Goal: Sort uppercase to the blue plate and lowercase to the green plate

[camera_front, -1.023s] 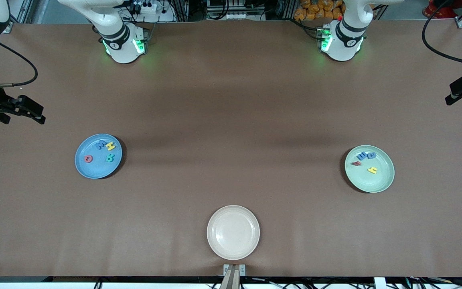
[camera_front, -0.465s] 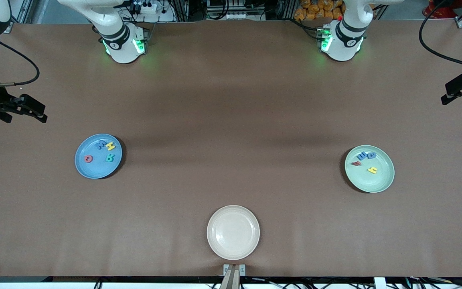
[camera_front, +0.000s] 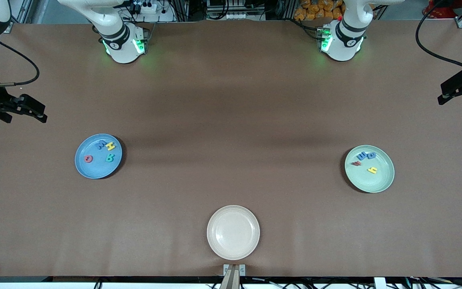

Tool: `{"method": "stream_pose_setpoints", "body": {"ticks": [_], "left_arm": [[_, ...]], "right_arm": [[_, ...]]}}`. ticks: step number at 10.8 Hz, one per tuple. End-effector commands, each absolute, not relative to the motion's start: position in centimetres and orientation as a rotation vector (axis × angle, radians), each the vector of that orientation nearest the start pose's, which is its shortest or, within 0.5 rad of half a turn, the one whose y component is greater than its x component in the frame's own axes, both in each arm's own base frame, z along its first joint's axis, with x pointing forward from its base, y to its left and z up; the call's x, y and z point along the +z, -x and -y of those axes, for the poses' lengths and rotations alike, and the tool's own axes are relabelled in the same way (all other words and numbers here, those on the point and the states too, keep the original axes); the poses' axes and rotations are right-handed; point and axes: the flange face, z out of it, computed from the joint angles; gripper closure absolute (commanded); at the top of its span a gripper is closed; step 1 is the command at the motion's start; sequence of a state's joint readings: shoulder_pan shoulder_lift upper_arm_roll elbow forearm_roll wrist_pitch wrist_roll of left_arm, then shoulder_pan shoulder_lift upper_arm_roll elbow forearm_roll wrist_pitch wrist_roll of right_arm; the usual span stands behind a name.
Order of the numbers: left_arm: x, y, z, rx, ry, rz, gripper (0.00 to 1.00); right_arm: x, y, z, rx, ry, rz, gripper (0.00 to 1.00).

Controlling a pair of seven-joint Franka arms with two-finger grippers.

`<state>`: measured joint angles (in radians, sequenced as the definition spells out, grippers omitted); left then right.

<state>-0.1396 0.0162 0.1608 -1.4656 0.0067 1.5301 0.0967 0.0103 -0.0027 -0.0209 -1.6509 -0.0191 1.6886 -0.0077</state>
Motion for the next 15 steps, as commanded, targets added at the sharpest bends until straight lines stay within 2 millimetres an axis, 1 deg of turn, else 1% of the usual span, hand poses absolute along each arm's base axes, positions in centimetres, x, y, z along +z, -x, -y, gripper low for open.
{"method": "stream_pose_setpoints", "body": {"ticks": [1, 3, 5, 7, 8, 9, 11, 12, 13, 14, 15], "left_arm": [[66.7, -56.0, -1.6, -0.079, 3.101, -0.082, 0.0], [66.9, -56.0, -1.4, -0.083, 3.101, -0.089, 0.0], [67.2, -56.3, -0.4, -0.101, 3.101, -0.114, 0.0], [66.6, -56.8, 0.2, -0.083, 3.101, -0.129, 0.0], [66.1, -57.0, 1.4, -0.071, 3.099, -0.157, 0.0], [65.9, -57.1, 1.5, -0.066, 3.096, -0.161, 0.0], [65.7, -57.1, 1.6, -0.059, 3.1, -0.157, 0.0], [65.2, -57.2, 1.8, -0.055, 3.105, -0.156, 0.0], [65.4, -57.1, 2.1, -0.06, 3.108, -0.133, 0.0], [65.5, -56.9, 3.3, -0.064, 3.111, -0.113, 0.0], [65.4, -57.0, 3.4, -0.062, 3.112, -0.099, 0.0]], "right_arm": [[60.0, -56.1, 0.9, -0.055, 3.161, 0.017, 0.0], [60.1, -56.1, 0.2, -0.06, 3.161, 0.025, 0.0], [60.1, -56.1, 0.4, -0.058, 3.161, 0.025, 0.0], [60.2, -56.1, 0.5, -0.063, 3.161, 0.025, 0.0], [60.2, -56.1, 0.5, -0.06, 3.161, 0.025, 0.0], [60.3, -56.1, 0.7, -0.067, 3.161, 0.027, 0.0], [60.3, -56.0, 0.3, -0.063, 3.161, 0.027, 0.0], [60.3, -56.1, 0.7, -0.065, 3.16, 0.029, 0.0], [60.6, -56.1, 0.7, -0.072, 3.16, 0.034, 0.0], [61.0, -55.9, 0.3, -0.08, 3.159, 0.039, 0.0], [60.9, -55.9, 0.2, -0.08, 3.159, 0.046, 0.0]]}}
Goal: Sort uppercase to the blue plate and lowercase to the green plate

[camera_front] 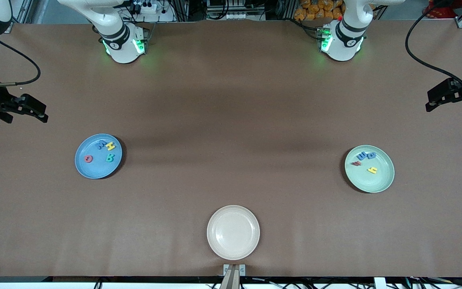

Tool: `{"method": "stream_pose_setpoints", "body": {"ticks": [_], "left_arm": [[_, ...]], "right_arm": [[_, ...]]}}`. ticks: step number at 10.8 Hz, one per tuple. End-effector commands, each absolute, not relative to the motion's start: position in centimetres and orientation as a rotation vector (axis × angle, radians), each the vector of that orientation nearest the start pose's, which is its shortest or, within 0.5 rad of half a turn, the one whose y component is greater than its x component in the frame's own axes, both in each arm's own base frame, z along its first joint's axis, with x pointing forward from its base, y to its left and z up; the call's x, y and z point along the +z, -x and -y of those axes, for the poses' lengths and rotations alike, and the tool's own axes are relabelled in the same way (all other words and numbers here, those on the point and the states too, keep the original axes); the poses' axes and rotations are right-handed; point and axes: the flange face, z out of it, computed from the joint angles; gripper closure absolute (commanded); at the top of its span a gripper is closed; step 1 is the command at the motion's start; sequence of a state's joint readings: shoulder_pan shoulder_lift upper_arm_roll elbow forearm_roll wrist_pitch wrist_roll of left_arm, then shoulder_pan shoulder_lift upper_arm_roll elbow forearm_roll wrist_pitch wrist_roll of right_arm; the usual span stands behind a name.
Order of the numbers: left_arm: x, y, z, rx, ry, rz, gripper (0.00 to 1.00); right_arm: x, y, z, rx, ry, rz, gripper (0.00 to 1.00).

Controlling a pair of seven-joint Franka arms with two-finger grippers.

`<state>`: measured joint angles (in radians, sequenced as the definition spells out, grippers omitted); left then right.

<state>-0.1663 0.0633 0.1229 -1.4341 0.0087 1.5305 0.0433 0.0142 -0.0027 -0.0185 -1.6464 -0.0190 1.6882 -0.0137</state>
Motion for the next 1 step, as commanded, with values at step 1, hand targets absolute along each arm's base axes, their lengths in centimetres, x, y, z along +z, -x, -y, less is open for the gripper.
{"method": "stream_pose_setpoints", "body": {"ticks": [1], "left_arm": [[65.41, -56.98, 3.23, -0.061, 3.112, -0.094, 0.0]], "right_arm": [[60.88, -56.05, 0.61, -0.082, 3.159, 0.041, 0.0]]}}
